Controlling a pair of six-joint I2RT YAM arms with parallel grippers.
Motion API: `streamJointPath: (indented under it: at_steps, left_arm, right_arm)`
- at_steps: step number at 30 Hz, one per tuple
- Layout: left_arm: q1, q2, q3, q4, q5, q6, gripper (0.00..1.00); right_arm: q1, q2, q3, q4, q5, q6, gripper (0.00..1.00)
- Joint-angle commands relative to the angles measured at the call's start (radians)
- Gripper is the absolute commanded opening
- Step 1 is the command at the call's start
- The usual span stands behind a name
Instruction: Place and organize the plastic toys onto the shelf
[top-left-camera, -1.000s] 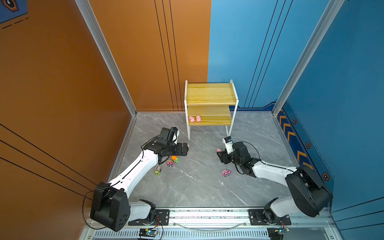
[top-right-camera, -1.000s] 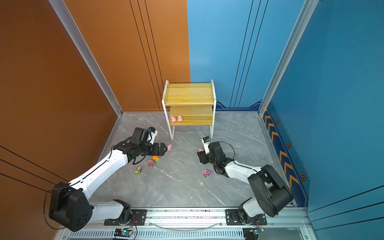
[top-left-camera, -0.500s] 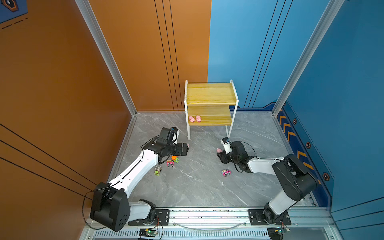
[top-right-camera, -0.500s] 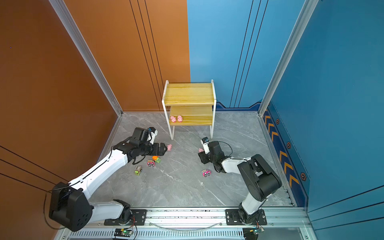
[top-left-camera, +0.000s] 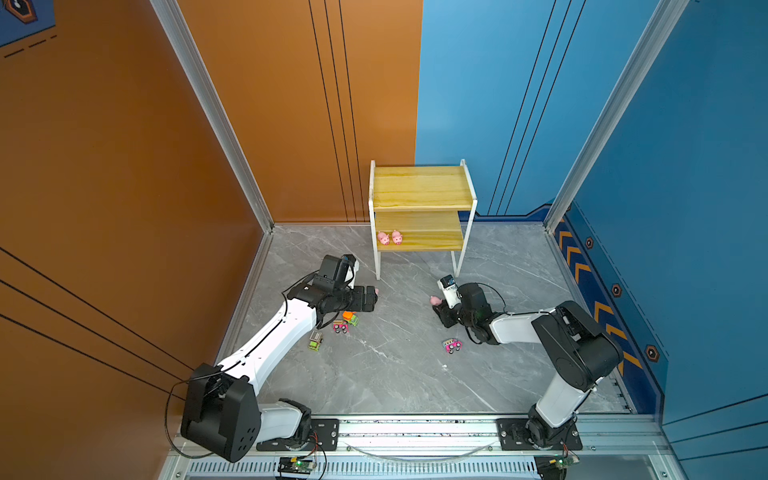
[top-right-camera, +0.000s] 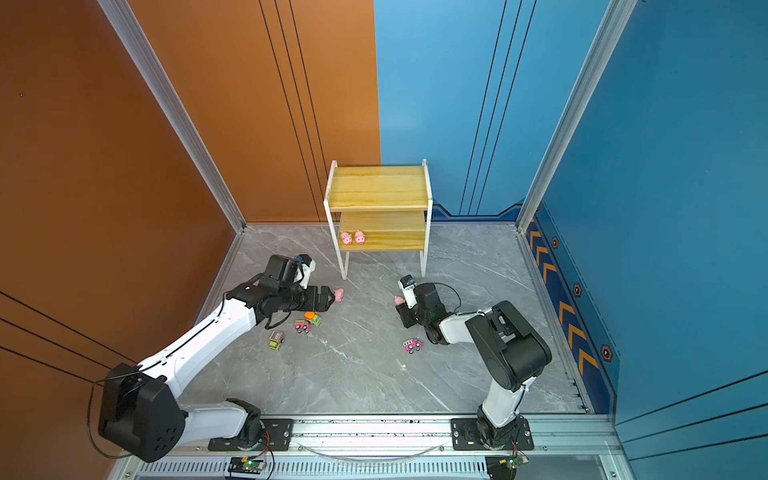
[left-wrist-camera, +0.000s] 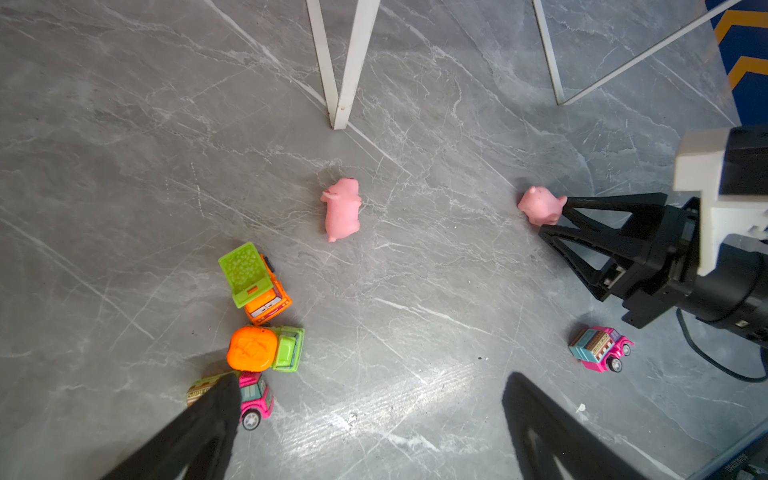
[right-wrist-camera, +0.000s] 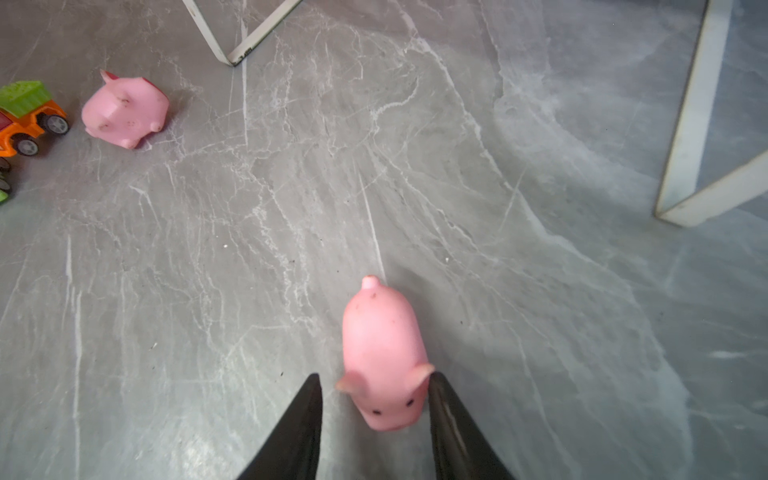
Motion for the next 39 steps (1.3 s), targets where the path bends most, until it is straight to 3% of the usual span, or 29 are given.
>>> streamJointPath:
  at_steps: [1,10,28,39]
  left_arm:
    - [0.009,0.013,0.032,-0.021,0.026,0.007,0.99]
    - [0.013,0.016,0.034,-0.022,0.029,0.006,0.99]
    - [0.019,0.02,0.034,-0.02,0.036,0.004,0.99]
    - [0.019,0.019,0.034,-0.02,0.033,0.004,0.99]
  right_arm:
    - [-0.005,0.016,0.02,0.041,-0.008,-0.018,0.43]
    - [-0.005,0.043,0.041,0.034,-0.003,-0.036,0.48]
    - [0.024,0.022,0.027,0.022,-0.037,-0.033,0.38]
    - [0.041,0.05,0.049,0.015,-0.03,-0.046,0.38]
